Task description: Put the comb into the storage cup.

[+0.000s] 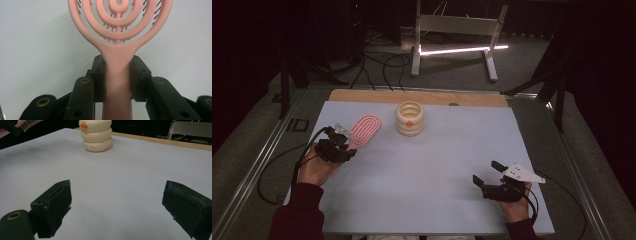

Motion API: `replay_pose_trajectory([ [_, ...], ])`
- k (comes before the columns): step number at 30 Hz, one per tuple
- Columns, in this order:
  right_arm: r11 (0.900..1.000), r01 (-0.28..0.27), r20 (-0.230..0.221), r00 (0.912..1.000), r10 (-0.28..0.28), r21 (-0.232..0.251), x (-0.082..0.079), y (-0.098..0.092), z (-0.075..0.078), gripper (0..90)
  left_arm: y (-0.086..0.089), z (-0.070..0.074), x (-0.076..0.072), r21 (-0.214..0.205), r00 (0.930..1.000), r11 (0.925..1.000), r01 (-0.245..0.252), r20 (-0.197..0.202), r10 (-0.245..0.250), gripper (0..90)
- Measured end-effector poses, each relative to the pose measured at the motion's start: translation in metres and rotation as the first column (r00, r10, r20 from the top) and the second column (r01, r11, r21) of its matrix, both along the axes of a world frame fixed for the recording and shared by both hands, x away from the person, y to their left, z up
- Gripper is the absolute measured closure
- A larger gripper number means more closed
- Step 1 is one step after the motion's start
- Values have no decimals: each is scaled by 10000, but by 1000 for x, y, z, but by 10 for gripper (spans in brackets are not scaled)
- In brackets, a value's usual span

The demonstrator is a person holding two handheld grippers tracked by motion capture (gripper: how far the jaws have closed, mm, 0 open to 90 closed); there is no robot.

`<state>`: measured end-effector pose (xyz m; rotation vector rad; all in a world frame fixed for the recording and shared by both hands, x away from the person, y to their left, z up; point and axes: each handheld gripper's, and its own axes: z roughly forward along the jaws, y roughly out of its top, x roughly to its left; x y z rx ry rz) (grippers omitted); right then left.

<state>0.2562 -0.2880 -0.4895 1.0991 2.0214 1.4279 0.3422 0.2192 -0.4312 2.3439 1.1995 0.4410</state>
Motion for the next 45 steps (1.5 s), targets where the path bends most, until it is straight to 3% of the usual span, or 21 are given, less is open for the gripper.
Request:
replay_pose_trajectory([
  [20, 10000, -1, 82, 10000, 0, 90, 1, 1, 1, 87, -18, 10, -2, -391, 9977, 9984, 405, 555, -383, 699],
  [45, 10000, 24, 14, 10000, -24, 8, 5, 4, 4, 87, -41, 10, 4, -552, 9944, 9955, 768, 771, -724, 698],
])
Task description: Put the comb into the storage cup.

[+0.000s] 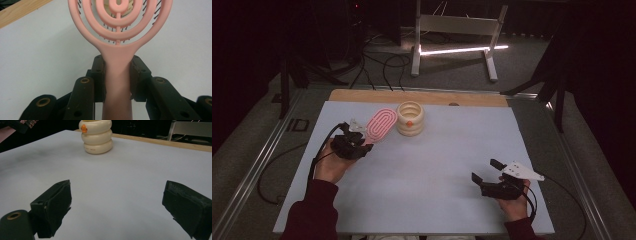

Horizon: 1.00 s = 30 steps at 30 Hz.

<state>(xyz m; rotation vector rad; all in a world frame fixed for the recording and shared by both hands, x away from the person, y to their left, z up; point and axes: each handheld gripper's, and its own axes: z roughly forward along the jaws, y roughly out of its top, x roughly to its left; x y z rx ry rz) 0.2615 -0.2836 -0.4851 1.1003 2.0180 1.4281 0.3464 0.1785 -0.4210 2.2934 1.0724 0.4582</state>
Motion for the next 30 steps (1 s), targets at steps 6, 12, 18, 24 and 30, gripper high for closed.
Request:
replay_pose_trajectory([
  [6, 10000, 27, -20, 10000, -27, 67, 1, 0, 3, 87, -5, 1, 2, -90, 10000, 9999, 66, 35, -65, 699],
  [12, 9978, 165, -261, 9995, -149, 635, 5, -5, 6, 86, -14, 1, 3, -96, 9998, 9997, 216, 59, -216, 699],
  [18, 9984, -37, -575, 9983, 70, 563, 10, -3, 7, 80, -21, 3, 5, -221, 9995, 9993, 295, 89, -293, 699],
  [24, 9992, -150, -714, 9973, 176, 375, 14, 2, 10, 77, -26, 5, 5, -264, 9992, 9990, 372, 154, -368, 698],
  [30, 9994, -214, -777, 9967, 233, 258, 17, 7, 15, 76, -33, 5, 6, -326, 9989, 9986, 410, 237, -403, 698],
])
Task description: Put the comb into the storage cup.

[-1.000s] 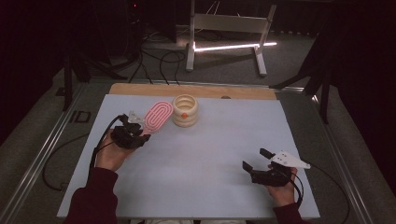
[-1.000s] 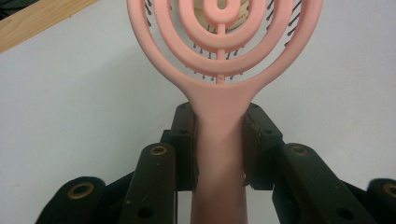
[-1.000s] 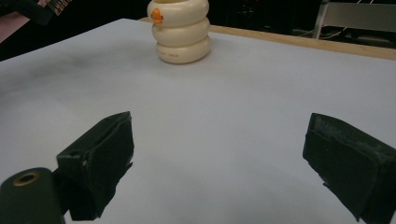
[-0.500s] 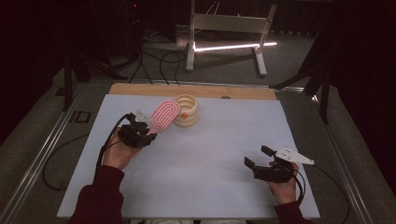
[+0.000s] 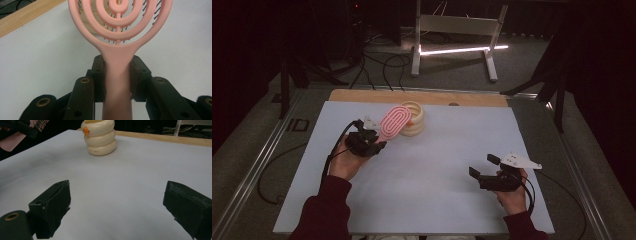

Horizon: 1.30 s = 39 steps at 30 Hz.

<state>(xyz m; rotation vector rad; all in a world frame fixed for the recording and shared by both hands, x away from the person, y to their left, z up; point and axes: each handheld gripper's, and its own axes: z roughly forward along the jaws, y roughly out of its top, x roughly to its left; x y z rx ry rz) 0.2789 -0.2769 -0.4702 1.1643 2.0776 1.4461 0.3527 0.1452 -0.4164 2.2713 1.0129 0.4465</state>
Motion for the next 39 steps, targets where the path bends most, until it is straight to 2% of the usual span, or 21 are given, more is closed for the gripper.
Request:
replay_pose_trajectory([
  [7, 9999, -5, 74, 10000, 4, 125, 5, 4, 8, 76, -7, 1, 0, -69, 9999, 9999, 127, 75, -126, 699],
  [14, 10000, -78, 91, 9999, 78, -38, 8, 11, 12, 76, -16, 2, 0, -143, 9995, 9996, 261, 195, -258, 698],
  [23, 9998, -138, 75, 9999, 137, 166, 11, 14, 16, 76, -27, 1, -1, -176, 9982, 9985, 516, 304, -510, 698],
  [29, 9977, -220, -55, 9997, 224, 644, 14, 15, 19, 76, -36, -1, 0, -149, 9970, 9975, 688, 359, -682, 699],
  [39, 9970, -519, -64, 9986, 524, 580, 17, 24, 28, 76, -51, -3, -3, -133, 9935, 9949, 1005, 553, -996, 699],
])
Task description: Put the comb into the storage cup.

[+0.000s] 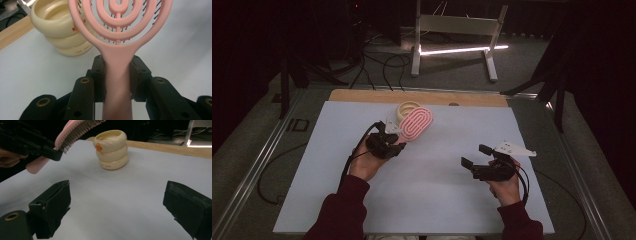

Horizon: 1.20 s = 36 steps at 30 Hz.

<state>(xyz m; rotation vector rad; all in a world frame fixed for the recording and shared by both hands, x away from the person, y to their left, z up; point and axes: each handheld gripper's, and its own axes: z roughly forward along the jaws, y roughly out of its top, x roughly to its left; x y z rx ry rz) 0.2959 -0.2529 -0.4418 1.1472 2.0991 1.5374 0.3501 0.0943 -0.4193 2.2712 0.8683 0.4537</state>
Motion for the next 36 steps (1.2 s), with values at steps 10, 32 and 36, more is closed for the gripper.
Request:
replay_pose_trajectory([
  [10, 9998, -167, 162, 9997, 166, 98, 6, 16, 11, 76, -16, -3, -3, -25, 9992, 9993, 381, 134, -380, 699],
  [32, 9991, -380, 44, 9993, 379, 169, 21, 35, 25, 77, -41, -7, -13, 60, 9924, 9941, 1087, 576, -1089, 699],
  [36, 9992, -330, -95, 9994, 332, 217, 24, 38, 26, 76, -45, -8, -15, -14, 9910, 9930, 1182, 630, -1179, 699],
])
